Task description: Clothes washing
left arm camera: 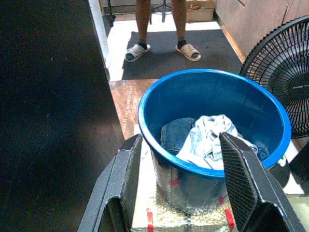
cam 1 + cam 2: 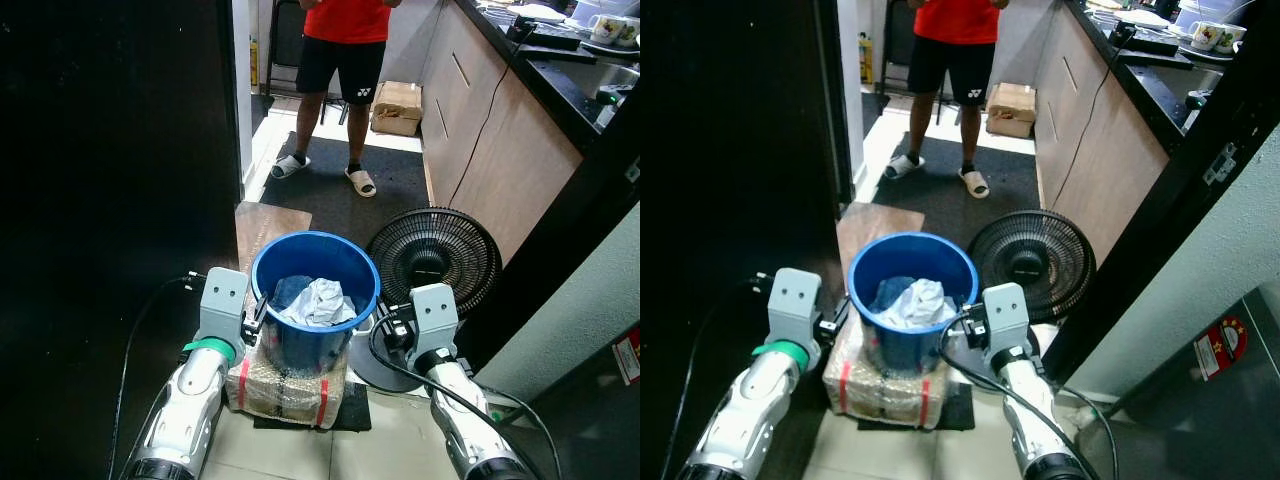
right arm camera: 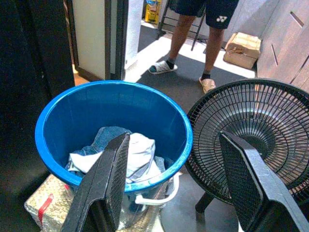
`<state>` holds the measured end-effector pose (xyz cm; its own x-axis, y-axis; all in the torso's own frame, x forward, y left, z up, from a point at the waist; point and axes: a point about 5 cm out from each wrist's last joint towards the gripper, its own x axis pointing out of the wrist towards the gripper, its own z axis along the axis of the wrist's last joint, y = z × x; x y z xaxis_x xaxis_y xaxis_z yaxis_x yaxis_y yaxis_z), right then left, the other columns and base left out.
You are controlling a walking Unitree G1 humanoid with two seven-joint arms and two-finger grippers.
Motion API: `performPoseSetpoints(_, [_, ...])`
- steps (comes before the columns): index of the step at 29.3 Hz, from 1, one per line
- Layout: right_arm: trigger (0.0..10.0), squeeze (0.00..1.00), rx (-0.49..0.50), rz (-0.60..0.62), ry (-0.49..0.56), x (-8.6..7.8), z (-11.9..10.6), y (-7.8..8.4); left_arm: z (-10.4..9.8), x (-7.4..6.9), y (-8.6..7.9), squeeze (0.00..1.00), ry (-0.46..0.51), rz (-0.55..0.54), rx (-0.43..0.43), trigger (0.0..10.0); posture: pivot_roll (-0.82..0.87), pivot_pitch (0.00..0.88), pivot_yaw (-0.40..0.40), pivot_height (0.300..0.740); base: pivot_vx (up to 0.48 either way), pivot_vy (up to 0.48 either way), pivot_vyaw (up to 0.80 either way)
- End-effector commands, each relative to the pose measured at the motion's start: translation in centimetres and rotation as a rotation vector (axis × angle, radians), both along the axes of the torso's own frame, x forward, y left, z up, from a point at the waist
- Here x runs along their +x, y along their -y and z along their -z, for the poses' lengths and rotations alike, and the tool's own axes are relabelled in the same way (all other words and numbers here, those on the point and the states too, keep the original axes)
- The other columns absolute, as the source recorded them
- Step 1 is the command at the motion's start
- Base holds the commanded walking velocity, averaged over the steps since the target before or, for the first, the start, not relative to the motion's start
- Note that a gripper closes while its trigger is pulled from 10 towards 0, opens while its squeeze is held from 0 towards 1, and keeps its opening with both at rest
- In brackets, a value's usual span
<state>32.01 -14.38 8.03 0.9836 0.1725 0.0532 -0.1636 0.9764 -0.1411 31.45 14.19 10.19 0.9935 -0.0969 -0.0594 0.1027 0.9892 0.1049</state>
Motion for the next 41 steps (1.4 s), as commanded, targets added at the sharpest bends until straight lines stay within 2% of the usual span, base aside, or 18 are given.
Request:
performPoseSetpoints(1, [10.0, 0.0, -0.004, 0.002, 0.007, -0.15, 0.02, 0.14, 0.63, -0.22, 0.04, 0.0, -0.024, 0.003, 0.004, 10.0, 0.09, 0.0, -0.014, 0.74, 0.0, 0.0, 0.0])
performPoseSetpoints(35, [10.0, 0.0, -0.008, 0.0, 0.01, -0.14, -0.03, 0.13, 0.45, -0.22, 0.18, 0.0, -0.009, 0.011, 0.002, 10.0, 0.09, 0.0, -0.015, 0.74, 0.0, 0.0, 0.0])
performPoseSetpoints(41, [10.0, 0.0, -0.01, -0.002, 0.01, -0.12, -0.03, 0.15, 0.38, -0.2, 0.29, 0.0, 0.003, 0.019, 0.0, 10.0, 0.09, 0.0, -0.016, 0.74, 0.465, 0.0, 0.0])
